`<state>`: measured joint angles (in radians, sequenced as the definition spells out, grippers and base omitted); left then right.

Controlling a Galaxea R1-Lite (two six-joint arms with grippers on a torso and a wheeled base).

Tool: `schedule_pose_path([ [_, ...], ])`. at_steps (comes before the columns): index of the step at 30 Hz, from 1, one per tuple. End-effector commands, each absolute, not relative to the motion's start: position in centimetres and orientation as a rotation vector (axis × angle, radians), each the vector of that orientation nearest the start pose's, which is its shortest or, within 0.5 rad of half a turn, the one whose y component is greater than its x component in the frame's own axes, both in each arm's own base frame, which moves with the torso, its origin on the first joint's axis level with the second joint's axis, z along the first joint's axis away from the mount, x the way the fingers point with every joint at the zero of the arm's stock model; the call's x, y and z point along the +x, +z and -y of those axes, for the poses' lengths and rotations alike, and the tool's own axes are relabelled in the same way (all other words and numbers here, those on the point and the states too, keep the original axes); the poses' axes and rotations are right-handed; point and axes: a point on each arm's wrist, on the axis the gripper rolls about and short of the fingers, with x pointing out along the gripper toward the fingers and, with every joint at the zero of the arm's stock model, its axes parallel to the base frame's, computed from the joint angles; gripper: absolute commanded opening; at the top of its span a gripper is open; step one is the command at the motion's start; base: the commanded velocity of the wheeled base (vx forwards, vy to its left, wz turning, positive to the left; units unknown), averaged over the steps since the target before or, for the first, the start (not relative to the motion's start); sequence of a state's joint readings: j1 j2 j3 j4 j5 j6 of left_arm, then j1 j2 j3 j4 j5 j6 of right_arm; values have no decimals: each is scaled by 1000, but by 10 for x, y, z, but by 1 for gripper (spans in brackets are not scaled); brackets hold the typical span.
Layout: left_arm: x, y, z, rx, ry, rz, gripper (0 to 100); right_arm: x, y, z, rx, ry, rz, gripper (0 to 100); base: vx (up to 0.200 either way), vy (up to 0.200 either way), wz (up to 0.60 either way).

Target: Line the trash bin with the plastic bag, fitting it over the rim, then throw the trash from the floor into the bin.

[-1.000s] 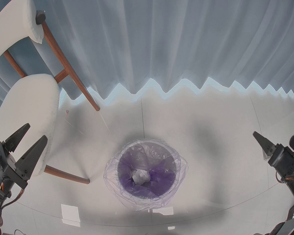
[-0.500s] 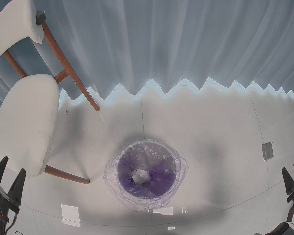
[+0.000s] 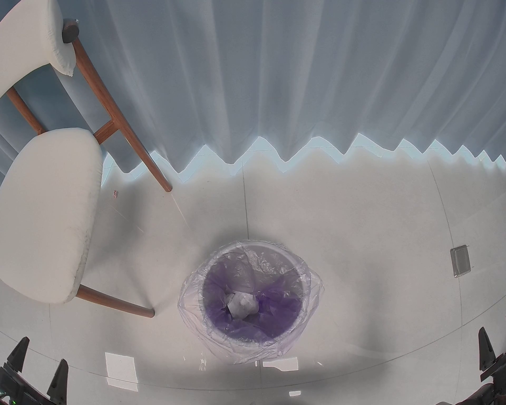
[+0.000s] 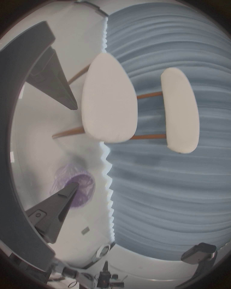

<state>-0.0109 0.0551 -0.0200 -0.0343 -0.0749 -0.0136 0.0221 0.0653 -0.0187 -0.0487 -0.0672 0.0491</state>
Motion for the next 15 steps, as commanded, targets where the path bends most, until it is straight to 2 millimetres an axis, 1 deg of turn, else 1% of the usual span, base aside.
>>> schedule_pose_path([
  [1, -23, 80, -2, -9, 118, 48, 100, -24, 81, 3, 54, -145, 34, 100, 0, 0, 0],
  [4, -23, 80, -2, -4, 106, 48, 100, -24, 81, 3, 32, -136, 27, 100, 0, 0, 0],
  [6, -23, 80, -1, 22, 65, 47, 100, -24, 81, 1, -13, -66, 26, 100, 0, 0, 0],
  [8, -23, 80, 1, 28, -62, 48, 100, -23, 76, 0, -17, 18, 3, 100, 0, 0, 0],
  [10, -23, 80, 4, 26, -190, 49, 100, -23, 76, 0, 5, 3, 2, 100, 0, 0, 0],
  [11, -23, 80, 4, 26, -191, 49, 100, -23, 76, 0, 17, -18, 2, 100, 0, 0, 0],
  [14, -23, 80, 3, 23, -122, 49, 100, -23, 75, 1, 17, -46, -4, 100, 0, 0, 0],
  [15, -23, 80, 0, 22, -12, 46, 100, -23, 75, 1, 21, -46, -4, 100, 0, 0, 0],
])
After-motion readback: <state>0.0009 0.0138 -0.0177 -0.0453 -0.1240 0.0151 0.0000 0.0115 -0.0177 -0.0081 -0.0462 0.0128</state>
